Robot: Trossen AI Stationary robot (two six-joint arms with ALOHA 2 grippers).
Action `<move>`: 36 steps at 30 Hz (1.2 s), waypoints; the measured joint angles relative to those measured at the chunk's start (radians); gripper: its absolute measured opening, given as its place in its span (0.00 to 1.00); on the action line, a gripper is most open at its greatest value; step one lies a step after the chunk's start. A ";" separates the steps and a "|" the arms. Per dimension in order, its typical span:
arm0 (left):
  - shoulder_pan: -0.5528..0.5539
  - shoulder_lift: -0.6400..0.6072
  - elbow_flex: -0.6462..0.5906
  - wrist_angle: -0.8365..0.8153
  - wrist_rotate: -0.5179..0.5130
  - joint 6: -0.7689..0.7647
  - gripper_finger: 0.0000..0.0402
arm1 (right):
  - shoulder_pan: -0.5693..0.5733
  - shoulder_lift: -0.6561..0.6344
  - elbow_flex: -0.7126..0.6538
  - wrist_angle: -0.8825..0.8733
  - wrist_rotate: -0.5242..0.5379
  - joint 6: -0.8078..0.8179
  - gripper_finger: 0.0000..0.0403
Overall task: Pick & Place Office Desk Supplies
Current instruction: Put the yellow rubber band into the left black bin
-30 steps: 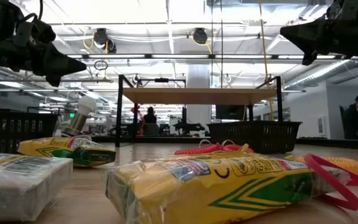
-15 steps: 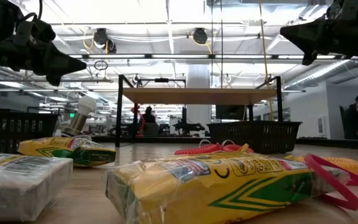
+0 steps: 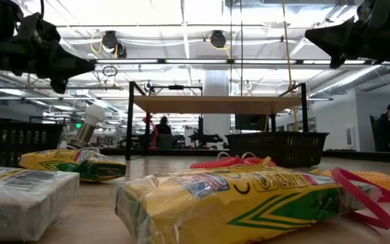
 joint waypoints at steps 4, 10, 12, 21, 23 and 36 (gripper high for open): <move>0.000 0.000 0.000 0.054 -0.023 0.018 0.02 | 0.000 0.000 0.000 0.004 0.001 -0.050 0.01; -0.001 0.008 0.000 0.109 -0.136 -0.079 0.02 | 0.000 0.000 0.000 0.016 0.000 -0.044 0.01; -0.015 0.023 0.010 0.165 -0.132 -0.092 0.02 | 0.000 -0.001 0.000 0.013 -0.001 -0.045 0.01; -0.200 0.281 0.282 0.073 -0.331 -0.033 0.02 | 0.000 0.000 0.000 0.008 -0.001 -0.045 0.01; -0.236 0.358 0.341 0.021 -0.341 -0.046 0.02 | 0.000 0.000 0.000 0.008 -0.001 -0.045 0.01; -0.487 0.870 0.530 -0.041 -0.340 -0.097 0.02 | 0.000 -0.001 0.000 0.032 0.000 -0.045 0.01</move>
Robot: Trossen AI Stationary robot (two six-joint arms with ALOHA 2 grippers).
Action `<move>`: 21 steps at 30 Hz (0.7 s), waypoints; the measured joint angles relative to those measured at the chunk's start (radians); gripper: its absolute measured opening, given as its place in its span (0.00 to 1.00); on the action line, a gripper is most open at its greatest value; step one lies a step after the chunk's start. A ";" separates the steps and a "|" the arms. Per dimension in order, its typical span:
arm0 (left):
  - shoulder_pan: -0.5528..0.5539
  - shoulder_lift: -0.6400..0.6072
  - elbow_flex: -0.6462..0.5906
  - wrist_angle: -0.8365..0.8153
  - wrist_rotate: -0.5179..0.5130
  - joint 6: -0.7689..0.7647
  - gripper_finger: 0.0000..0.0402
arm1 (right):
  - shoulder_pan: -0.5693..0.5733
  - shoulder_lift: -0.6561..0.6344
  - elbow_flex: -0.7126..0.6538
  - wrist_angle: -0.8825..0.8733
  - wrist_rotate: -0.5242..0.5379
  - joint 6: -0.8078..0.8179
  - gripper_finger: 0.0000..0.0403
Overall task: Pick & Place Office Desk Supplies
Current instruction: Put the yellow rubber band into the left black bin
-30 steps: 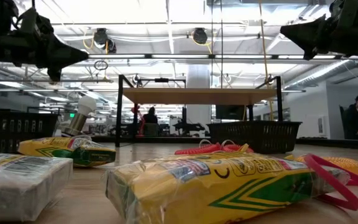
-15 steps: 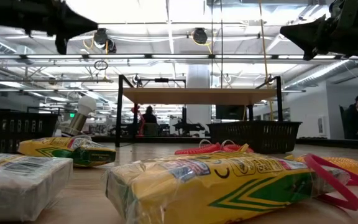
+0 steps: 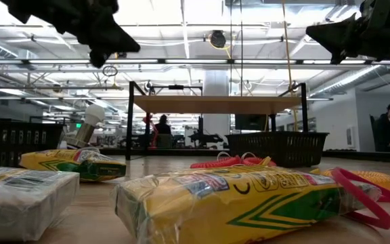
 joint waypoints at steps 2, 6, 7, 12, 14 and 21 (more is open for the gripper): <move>-0.039 0.083 0.025 -0.001 0.001 -0.018 0.02 | 0.000 0.000 0.000 -0.001 0.000 0.003 0.01; -0.103 0.225 0.093 0.002 0.043 -0.089 0.02 | 0.000 0.001 0.000 -0.005 0.000 0.057 0.01; -0.111 0.261 0.116 0.002 0.068 -0.114 0.02 | 0.000 0.001 0.000 0.006 0.002 0.068 0.01; -0.164 0.436 0.225 0.003 0.102 -0.148 0.02 | 0.000 0.000 0.000 0.021 -0.001 0.115 0.01; -0.189 0.507 0.267 -0.014 0.109 -0.109 0.02 | 0.000 0.000 0.000 -0.018 -0.003 0.134 0.01; -0.227 0.727 0.447 -0.078 0.122 -0.068 0.13 | 0.000 0.005 0.000 -0.058 -0.002 0.172 0.01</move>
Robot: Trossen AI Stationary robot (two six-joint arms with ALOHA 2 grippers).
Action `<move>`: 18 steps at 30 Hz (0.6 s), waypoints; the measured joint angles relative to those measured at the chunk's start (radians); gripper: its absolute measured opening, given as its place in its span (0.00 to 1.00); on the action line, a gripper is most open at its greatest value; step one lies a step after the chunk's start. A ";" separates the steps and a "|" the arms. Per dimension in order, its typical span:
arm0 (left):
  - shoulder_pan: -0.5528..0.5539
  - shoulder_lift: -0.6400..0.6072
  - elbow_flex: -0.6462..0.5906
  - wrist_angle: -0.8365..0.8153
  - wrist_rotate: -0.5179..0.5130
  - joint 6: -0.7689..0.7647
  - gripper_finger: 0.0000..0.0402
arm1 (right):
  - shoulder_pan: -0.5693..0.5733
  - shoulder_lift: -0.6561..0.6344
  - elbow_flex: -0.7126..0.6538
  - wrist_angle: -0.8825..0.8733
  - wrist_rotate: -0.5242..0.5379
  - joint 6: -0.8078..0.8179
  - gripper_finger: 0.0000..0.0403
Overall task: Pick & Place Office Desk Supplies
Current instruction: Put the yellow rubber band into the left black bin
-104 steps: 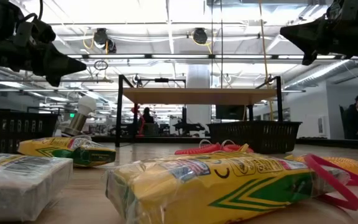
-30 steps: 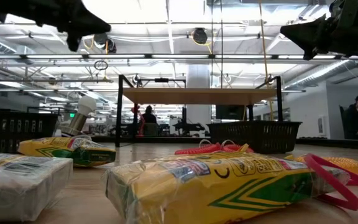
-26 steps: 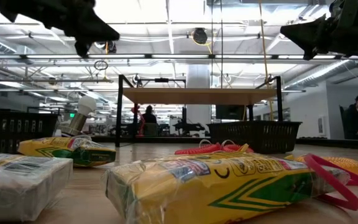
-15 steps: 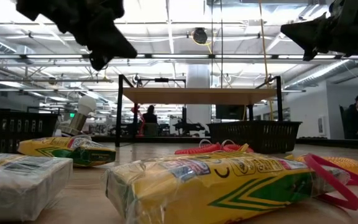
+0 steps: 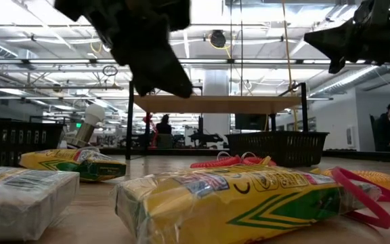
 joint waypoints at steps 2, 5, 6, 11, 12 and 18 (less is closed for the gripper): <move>0.000 0.056 0.064 -0.070 0.013 -0.006 0.20 | 0.000 0.000 0.000 0.013 0.000 0.011 0.01; -0.006 0.138 0.169 -0.226 0.007 -0.010 0.32 | 0.000 0.000 0.000 0.050 0.000 0.012 0.01; -0.007 0.162 0.204 -0.287 0.002 -0.009 0.36 | 0.000 0.000 0.000 0.061 0.000 0.013 0.01; -0.026 0.243 0.324 -0.439 0.035 0.008 0.48 | 0.000 0.010 0.000 0.086 0.003 0.056 0.01; -0.035 0.249 0.336 -0.440 0.032 0.022 0.49 | 0.000 0.014 0.000 0.082 0.003 0.056 0.01; -0.064 0.263 0.355 -0.467 -0.013 0.025 0.47 | 0.000 0.034 0.000 0.069 0.000 0.058 0.01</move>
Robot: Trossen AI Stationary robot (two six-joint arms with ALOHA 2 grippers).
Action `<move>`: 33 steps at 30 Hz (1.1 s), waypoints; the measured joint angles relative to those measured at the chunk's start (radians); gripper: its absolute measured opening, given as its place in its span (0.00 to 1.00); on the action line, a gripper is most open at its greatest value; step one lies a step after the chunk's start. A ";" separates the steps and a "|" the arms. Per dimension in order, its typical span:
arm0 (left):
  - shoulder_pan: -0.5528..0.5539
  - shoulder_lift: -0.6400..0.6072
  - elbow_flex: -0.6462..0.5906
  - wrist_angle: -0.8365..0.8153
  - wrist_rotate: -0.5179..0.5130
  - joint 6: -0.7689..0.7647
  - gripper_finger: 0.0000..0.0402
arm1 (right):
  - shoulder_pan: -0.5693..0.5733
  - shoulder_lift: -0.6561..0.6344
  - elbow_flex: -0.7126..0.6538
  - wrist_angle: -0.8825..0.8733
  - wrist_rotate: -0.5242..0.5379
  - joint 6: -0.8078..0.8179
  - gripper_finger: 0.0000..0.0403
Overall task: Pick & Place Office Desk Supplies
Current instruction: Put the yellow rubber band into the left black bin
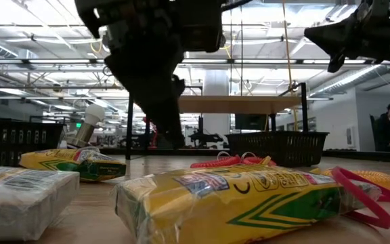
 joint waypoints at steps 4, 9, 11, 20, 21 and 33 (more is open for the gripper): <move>0.000 0.000 -0.002 -0.026 -0.031 -0.047 0.41 | 0.000 0.005 0.000 0.014 0.000 0.000 0.01; 0.000 0.014 -0.004 -0.019 -0.056 -0.070 0.37 | 0.000 0.005 0.000 0.010 0.000 0.005 0.01; 0.000 0.025 -0.004 -0.007 -0.049 -0.069 0.37 | 0.000 0.005 0.000 0.009 -0.001 0.007 0.01; -0.002 0.080 -0.002 0.010 -0.057 -0.083 0.44 | 0.000 0.015 0.000 0.000 -0.003 0.014 0.01; -0.002 0.084 -0.002 0.010 -0.057 -0.084 0.45 | 0.000 0.018 0.000 0.001 -0.003 0.014 0.01; 0.025 0.098 -0.003 -0.003 -0.043 -0.095 0.09 | 0.000 0.020 0.000 0.001 -0.004 0.032 0.01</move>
